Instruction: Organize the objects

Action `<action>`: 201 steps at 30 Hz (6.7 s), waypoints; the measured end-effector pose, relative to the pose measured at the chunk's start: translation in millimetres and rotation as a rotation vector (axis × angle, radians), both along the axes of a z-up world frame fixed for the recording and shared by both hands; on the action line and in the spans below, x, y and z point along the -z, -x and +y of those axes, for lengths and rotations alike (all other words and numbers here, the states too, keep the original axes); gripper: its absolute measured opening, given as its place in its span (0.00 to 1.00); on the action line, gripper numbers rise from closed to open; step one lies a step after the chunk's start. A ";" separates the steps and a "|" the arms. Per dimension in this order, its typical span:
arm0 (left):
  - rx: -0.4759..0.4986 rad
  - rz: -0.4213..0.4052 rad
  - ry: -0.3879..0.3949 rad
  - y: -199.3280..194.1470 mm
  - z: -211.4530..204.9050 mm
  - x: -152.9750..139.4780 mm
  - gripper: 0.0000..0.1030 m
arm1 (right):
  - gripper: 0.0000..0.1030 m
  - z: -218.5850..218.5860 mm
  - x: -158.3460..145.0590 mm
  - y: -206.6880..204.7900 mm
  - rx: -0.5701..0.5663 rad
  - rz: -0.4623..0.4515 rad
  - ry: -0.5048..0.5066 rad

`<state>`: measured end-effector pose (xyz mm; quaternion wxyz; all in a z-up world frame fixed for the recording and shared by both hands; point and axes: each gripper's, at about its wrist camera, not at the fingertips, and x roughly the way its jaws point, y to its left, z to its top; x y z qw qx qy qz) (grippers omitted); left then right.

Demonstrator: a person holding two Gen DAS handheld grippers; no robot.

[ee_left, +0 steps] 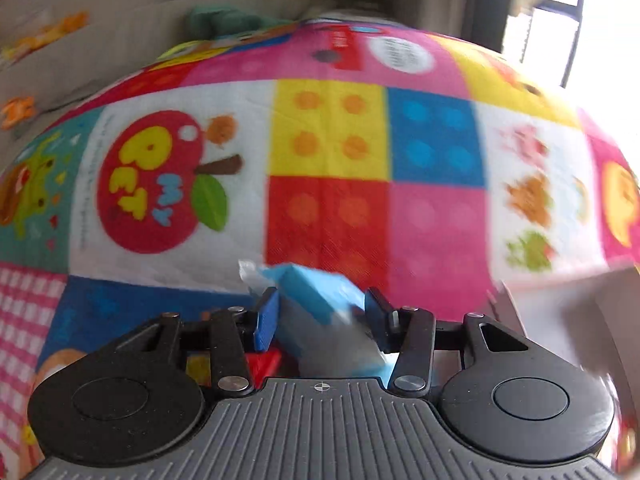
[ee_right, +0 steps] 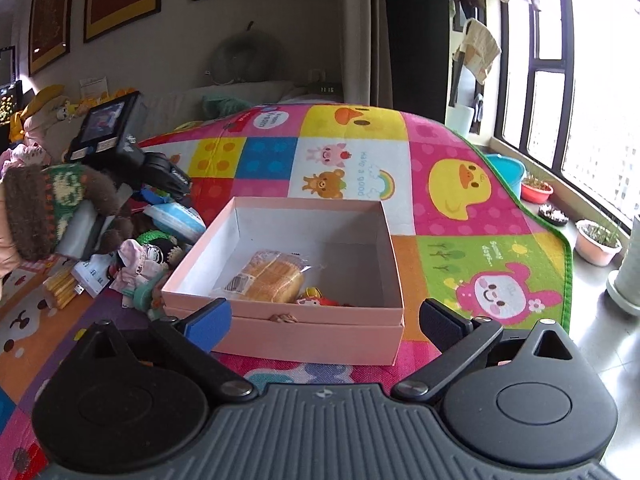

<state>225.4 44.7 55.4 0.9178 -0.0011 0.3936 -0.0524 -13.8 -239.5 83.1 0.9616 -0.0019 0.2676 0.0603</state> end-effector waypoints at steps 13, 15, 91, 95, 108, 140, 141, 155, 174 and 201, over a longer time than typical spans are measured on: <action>0.477 0.082 -0.080 164.0 13.5 12.8 0.35 | 0.97 -13.9 16.3 -51.6 0.109 0.032 -0.113; 0.439 0.049 -0.037 179.4 27.6 9.3 0.33 | 0.97 -8.9 19.4 -61.0 0.100 0.042 -0.121; 0.415 -0.060 -0.116 183.3 -23.2 35.3 0.37 | 1.00 50.5 76.2 19.5 -0.082 0.205 -0.041; 0.432 -0.057 -0.105 174.7 -20.0 43.1 0.31 | 1.00 51.6 76.9 20.0 -0.084 0.205 -0.030; 0.396 0.098 0.174 275.4 -6.1 39.8 0.15 | 1.00 58.8 78.1 18.4 -0.096 0.216 0.024; 0.260 0.038 0.214 328.7 58.0 37.0 0.15 | 0.22 174.8 5.9 9.3 -0.411 0.414 -0.003; 0.259 0.039 0.212 327.2 56.8 36.9 0.15 | 0.22 159.1 3.5 12.6 -0.378 0.407 -0.005; 0.372 -0.084 0.187 275.0 -13.4 -24.0 0.13 | 0.22 0.9 -39.5 67.5 -0.050 0.109 -0.074; 0.158 -0.137 0.390 140.8 -17.7 -29.0 0.17 | 0.22 -32.6 -27.7 32.4 -0.002 0.041 -0.148; -0.058 -0.212 0.341 248.0 140.2 12.2 0.17 | 0.88 116.8 -36.3 -174.7 -0.127 0.197 0.085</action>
